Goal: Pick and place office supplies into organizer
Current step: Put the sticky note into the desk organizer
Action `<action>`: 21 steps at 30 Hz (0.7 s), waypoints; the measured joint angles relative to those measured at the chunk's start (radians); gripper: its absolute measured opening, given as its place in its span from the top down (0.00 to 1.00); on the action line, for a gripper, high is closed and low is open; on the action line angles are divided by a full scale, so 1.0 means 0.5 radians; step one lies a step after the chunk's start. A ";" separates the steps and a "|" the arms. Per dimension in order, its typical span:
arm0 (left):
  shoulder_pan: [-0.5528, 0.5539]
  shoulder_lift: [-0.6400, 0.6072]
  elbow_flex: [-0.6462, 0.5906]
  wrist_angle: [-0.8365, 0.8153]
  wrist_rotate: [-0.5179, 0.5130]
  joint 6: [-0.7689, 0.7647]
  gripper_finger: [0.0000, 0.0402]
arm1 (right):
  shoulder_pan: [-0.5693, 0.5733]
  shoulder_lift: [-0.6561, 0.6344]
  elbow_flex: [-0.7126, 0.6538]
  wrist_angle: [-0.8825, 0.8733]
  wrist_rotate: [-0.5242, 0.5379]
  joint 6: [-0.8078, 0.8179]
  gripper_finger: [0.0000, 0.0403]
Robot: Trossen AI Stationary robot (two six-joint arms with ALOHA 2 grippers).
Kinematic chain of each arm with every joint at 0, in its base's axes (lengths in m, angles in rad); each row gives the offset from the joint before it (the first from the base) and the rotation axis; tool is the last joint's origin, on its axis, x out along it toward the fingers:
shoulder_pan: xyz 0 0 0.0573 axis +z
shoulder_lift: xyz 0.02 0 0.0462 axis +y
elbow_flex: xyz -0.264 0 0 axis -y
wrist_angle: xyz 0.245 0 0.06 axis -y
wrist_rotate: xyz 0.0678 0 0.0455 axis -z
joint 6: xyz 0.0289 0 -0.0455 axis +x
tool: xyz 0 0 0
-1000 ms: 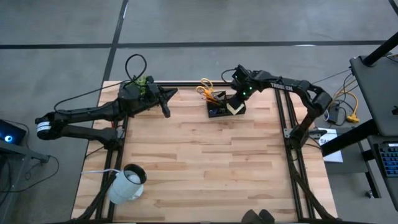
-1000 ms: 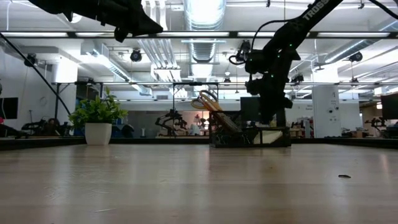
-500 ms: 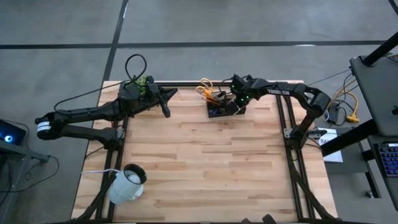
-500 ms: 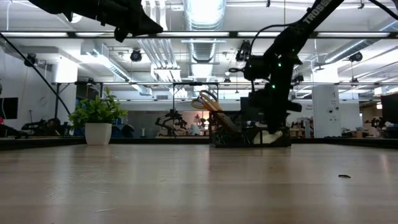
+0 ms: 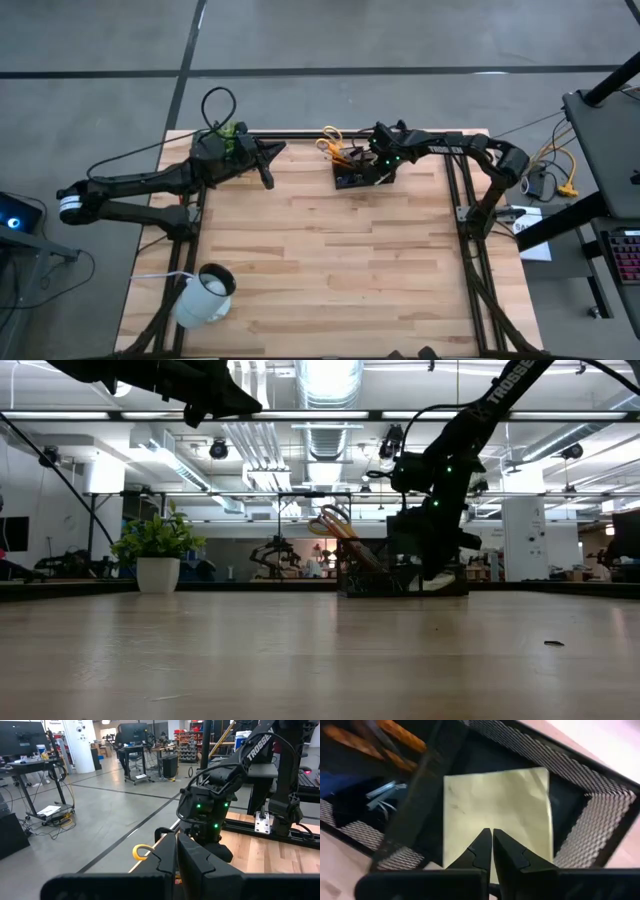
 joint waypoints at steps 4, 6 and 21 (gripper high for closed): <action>0.000 0.000 0.000 0.000 0.000 0.000 1.00 | 0.010 -0.037 0.051 -0.001 0.011 0.044 0.98; 0.000 0.000 -0.001 0.000 0.000 0.000 1.00 | 0.023 -0.070 0.069 -0.010 0.009 0.056 0.98; 0.000 0.000 -0.002 -0.007 0.000 0.041 1.00 | 0.224 -0.311 -0.148 -0.042 -0.056 0.104 0.98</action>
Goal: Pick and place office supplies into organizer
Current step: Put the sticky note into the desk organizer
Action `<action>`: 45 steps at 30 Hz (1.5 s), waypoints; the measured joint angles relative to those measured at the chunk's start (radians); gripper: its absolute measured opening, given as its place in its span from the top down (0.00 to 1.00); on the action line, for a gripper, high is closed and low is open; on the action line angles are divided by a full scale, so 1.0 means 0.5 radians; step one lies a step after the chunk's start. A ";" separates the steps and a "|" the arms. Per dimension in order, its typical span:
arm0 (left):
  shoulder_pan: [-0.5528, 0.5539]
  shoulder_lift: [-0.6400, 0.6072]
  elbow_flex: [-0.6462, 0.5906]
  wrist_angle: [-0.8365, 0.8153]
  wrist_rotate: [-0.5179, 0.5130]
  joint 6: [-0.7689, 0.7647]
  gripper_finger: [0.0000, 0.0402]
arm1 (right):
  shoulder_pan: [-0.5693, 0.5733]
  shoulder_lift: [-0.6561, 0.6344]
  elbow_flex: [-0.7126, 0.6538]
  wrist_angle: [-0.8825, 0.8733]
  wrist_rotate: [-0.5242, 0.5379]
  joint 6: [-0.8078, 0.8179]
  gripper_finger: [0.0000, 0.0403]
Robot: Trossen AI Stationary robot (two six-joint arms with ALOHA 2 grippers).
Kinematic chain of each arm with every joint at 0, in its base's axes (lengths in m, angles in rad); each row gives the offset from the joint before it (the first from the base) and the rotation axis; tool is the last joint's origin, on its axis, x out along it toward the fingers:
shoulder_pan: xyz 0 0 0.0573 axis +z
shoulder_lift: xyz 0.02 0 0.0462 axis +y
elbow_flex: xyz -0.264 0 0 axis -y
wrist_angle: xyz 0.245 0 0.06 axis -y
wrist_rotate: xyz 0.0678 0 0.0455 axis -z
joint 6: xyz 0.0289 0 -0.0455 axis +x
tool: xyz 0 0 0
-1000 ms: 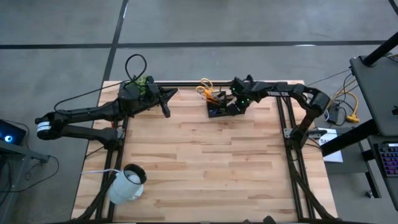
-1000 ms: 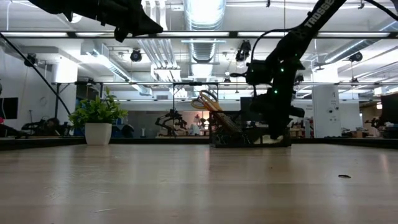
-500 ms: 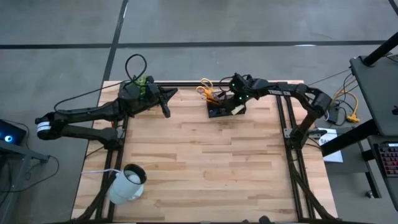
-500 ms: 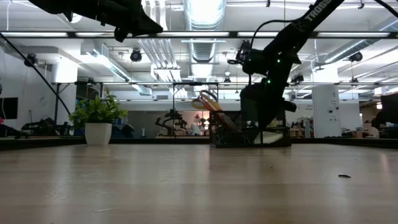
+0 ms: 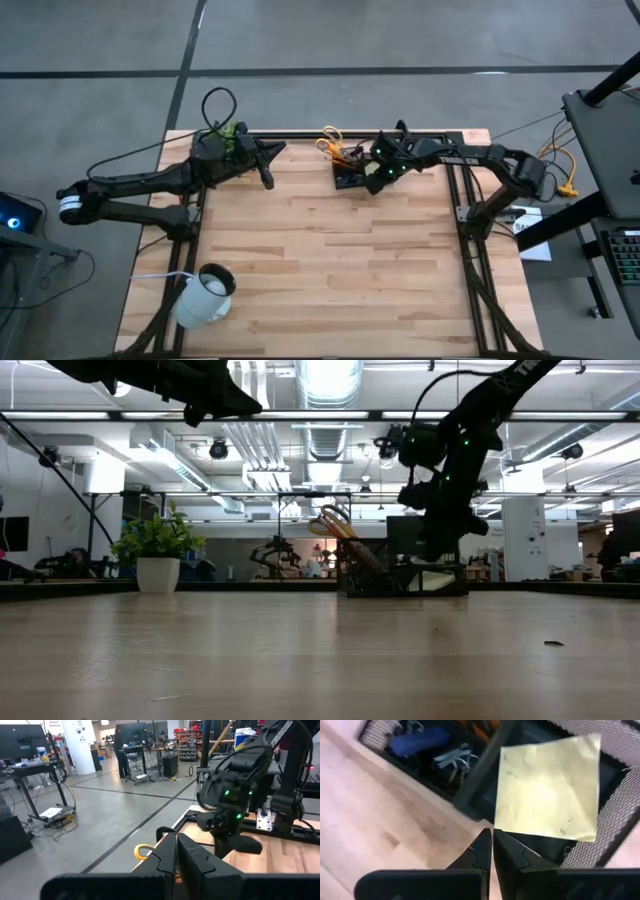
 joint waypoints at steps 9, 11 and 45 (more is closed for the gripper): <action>0.000 0.000 0.000 0.010 0.000 0.061 1.00 | 0.046 -0.002 -0.142 0.068 0.078 0.021 0.98; 0.000 0.000 0.000 0.010 0.000 0.060 1.00 | 0.047 0.010 -0.166 0.093 0.077 0.043 0.98; 0.000 0.000 0.001 0.009 0.000 0.056 1.00 | 0.042 0.171 -0.248 0.459 0.117 0.237 0.98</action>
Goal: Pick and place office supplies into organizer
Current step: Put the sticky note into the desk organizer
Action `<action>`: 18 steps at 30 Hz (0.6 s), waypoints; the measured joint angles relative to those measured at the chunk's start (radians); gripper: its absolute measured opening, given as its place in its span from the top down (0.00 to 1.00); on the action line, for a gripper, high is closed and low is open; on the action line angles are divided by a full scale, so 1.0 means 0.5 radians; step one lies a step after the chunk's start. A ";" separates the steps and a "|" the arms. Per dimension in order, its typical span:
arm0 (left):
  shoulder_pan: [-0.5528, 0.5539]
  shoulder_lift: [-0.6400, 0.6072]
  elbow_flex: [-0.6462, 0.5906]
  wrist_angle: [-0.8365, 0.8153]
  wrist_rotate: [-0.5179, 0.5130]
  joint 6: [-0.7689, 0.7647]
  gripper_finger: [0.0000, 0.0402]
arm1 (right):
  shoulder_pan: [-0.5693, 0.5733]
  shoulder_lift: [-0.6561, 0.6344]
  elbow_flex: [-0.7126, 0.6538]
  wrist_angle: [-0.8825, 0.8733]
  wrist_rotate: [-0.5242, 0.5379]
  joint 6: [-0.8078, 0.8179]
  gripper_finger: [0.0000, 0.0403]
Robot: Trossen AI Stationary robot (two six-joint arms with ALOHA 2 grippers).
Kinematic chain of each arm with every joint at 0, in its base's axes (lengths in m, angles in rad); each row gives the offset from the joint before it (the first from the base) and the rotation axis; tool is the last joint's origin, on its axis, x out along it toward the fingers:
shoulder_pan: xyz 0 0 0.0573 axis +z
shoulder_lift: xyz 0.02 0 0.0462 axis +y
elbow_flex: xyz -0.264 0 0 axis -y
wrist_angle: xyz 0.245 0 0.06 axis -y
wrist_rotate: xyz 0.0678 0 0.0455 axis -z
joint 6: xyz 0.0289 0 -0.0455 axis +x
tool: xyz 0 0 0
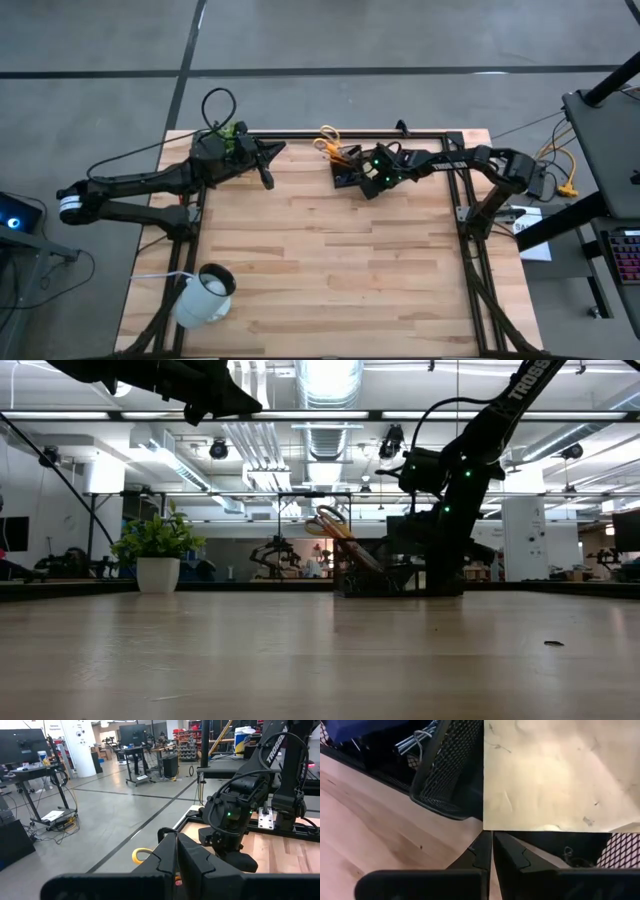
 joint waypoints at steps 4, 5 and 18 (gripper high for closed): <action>0.001 0.000 0.000 0.000 0.001 0.000 1.00 | 0.000 -0.002 0.000 0.040 -0.010 0.008 0.98; 0.000 0.000 0.000 0.000 0.000 0.000 1.00 | 0.000 -0.002 0.000 0.040 -0.010 0.009 0.98; 0.001 0.000 0.000 0.000 0.001 0.000 1.00 | 0.000 -0.008 0.000 0.218 0.049 0.171 0.98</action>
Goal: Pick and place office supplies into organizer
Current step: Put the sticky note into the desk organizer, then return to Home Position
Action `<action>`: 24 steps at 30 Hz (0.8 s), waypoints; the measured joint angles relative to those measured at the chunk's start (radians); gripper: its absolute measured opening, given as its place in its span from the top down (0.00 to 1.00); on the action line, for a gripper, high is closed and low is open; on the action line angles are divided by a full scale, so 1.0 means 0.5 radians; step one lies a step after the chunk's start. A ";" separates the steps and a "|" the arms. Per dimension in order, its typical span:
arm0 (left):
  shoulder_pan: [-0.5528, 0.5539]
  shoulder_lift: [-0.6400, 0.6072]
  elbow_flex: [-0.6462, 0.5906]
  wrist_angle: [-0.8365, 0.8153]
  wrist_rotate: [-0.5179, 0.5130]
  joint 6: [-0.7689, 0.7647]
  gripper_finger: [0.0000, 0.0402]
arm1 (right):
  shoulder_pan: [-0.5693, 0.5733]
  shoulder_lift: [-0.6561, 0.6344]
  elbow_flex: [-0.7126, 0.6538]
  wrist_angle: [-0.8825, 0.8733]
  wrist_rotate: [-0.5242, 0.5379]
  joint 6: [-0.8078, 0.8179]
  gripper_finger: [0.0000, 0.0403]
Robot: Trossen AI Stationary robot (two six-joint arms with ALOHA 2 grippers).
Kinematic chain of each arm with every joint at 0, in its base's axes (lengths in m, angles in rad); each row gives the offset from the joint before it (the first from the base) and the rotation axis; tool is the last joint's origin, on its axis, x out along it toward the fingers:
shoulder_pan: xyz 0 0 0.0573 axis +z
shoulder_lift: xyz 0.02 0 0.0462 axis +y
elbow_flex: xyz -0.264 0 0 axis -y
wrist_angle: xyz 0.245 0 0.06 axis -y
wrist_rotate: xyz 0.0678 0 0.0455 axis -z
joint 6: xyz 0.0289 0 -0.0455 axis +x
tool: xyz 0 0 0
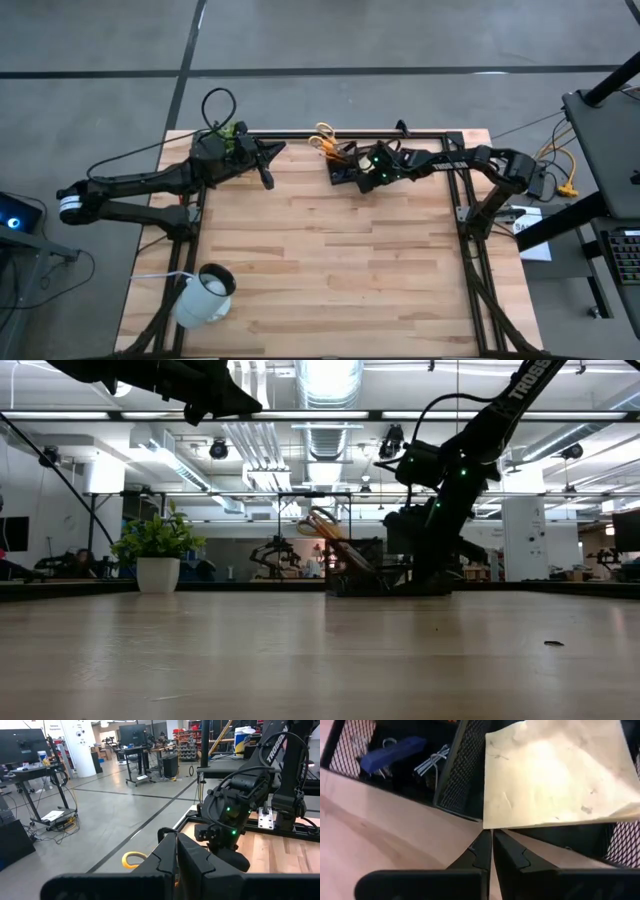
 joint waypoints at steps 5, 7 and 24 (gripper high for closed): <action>0.000 0.000 0.000 0.000 -0.001 0.000 1.00 | 0.000 -0.005 0.000 0.052 0.009 0.046 0.98; 0.000 0.000 0.000 0.000 0.000 0.000 1.00 | 0.000 -0.005 0.000 0.078 0.009 0.055 0.98; 0.000 0.000 0.000 0.000 0.000 -0.002 1.00 | 0.138 -0.734 0.000 0.625 0.050 -0.338 0.98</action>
